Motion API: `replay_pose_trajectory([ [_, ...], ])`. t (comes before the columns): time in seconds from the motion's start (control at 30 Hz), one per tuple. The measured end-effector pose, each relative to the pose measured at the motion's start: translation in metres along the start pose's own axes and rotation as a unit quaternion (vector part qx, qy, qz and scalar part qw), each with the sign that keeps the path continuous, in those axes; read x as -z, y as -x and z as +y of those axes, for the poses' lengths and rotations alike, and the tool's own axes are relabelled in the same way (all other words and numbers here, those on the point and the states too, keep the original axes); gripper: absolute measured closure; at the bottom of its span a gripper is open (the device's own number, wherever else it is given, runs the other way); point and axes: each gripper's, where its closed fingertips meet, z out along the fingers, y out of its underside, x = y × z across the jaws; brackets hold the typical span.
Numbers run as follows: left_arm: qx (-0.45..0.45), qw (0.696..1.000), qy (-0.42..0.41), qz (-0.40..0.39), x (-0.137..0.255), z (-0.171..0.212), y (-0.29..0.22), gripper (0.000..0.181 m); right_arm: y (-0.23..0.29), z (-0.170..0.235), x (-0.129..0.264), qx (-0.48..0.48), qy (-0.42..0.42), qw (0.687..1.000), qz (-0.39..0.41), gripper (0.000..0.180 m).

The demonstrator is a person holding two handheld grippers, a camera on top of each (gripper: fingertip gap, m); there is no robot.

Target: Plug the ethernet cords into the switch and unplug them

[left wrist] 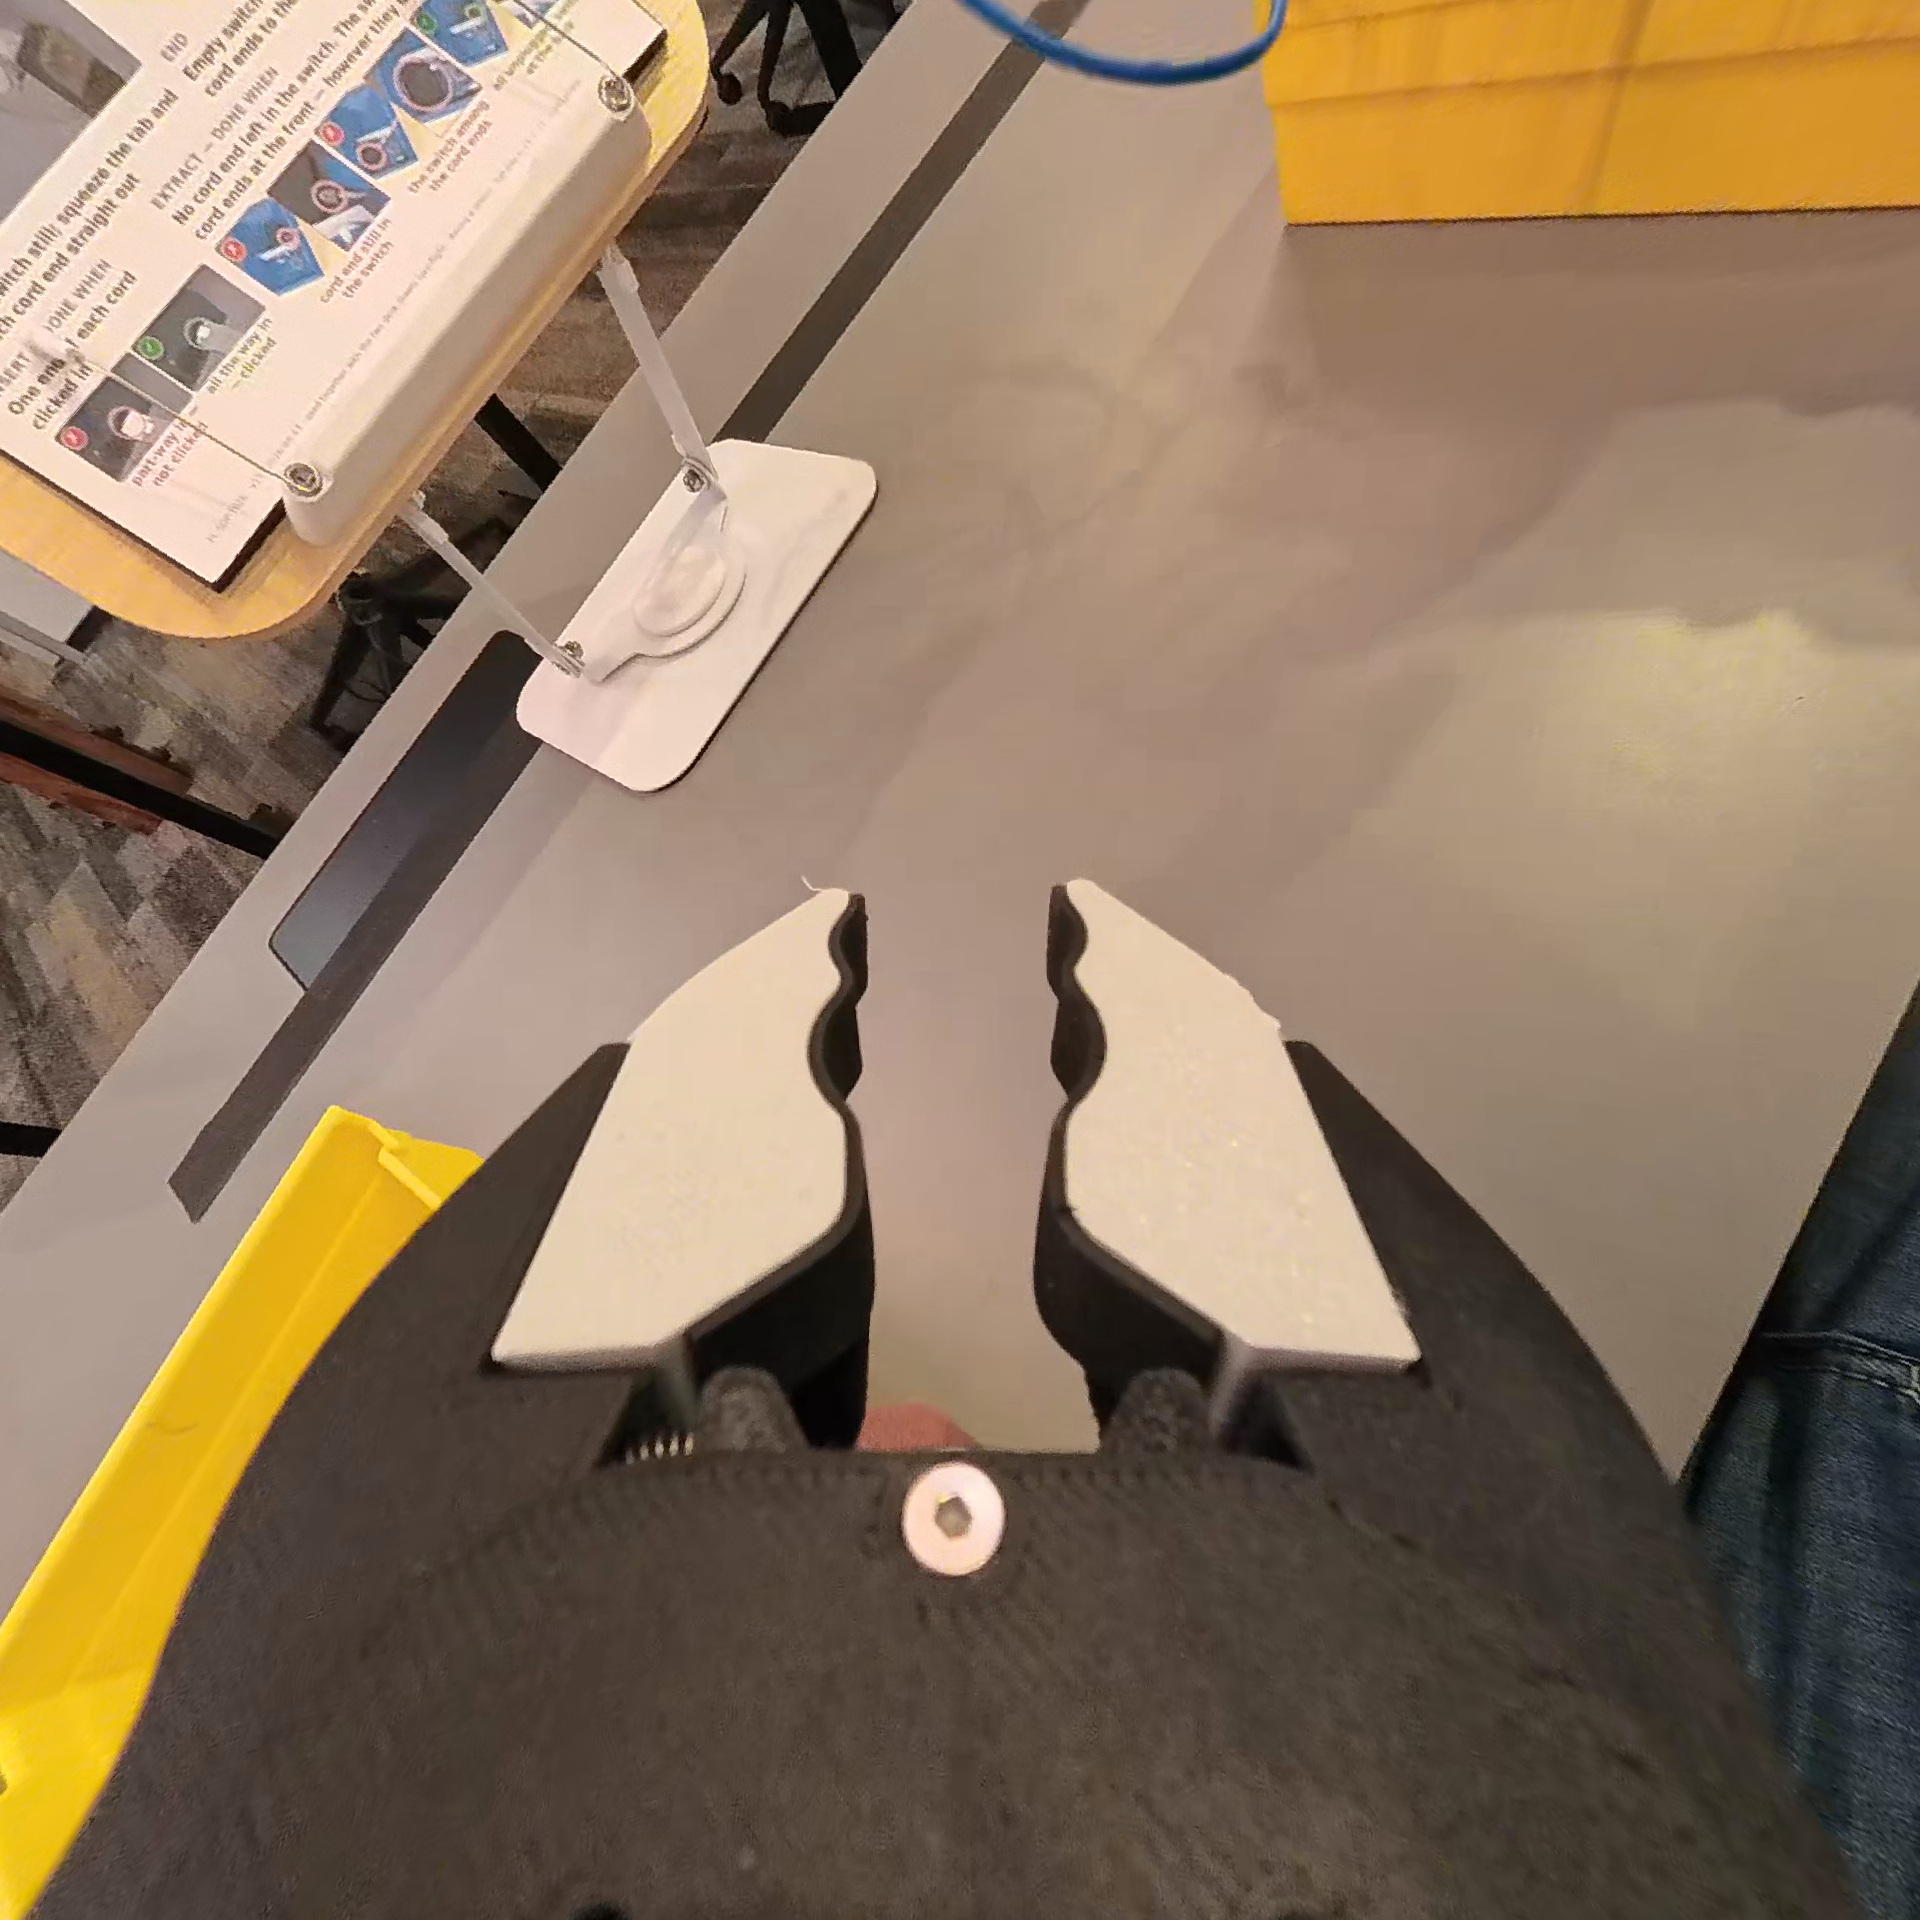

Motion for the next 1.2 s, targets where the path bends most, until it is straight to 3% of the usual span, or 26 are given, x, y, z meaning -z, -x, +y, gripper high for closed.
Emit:
replay_pose_trajectory([
  [0.17,0.006,1.0,0.002,0.003,-0.004,0.003,0.0,0.148,0.008,0.023,-0.014,-0.12,-0.058,0.991,0.008,0.118],
  [0.33,0.008,1.0,0.002,0.005,-0.006,0.004,0.0,0.148,-0.001,0.037,-0.015,-0.265,-0.132,0.955,0.023,0.119],
  [0.43,0.009,1.0,0.004,0.007,-0.008,0.006,-0.001,0.148,0.007,0.065,-0.024,-0.264,-0.102,0.959,0.03,0.119],
  [0.7,0.012,1.0,0.008,0.01,-0.011,0.009,-0.002,0.148,0.053,0.089,-0.04,-0.187,0.024,0.979,-0.077,0.119],
  [1.0,0.006,1.0,0.018,0.012,-0.017,0.013,-0.005,0.148,0.06,0.085,-0.03,-0.102,0.193,0.948,-0.23,0.118],
  [1.2,0.004,1.0,0.023,0.018,-0.021,0.015,-0.009,0.148,0.07,0.076,-0.021,-0.027,0.274,0.909,-0.315,0.118],
])
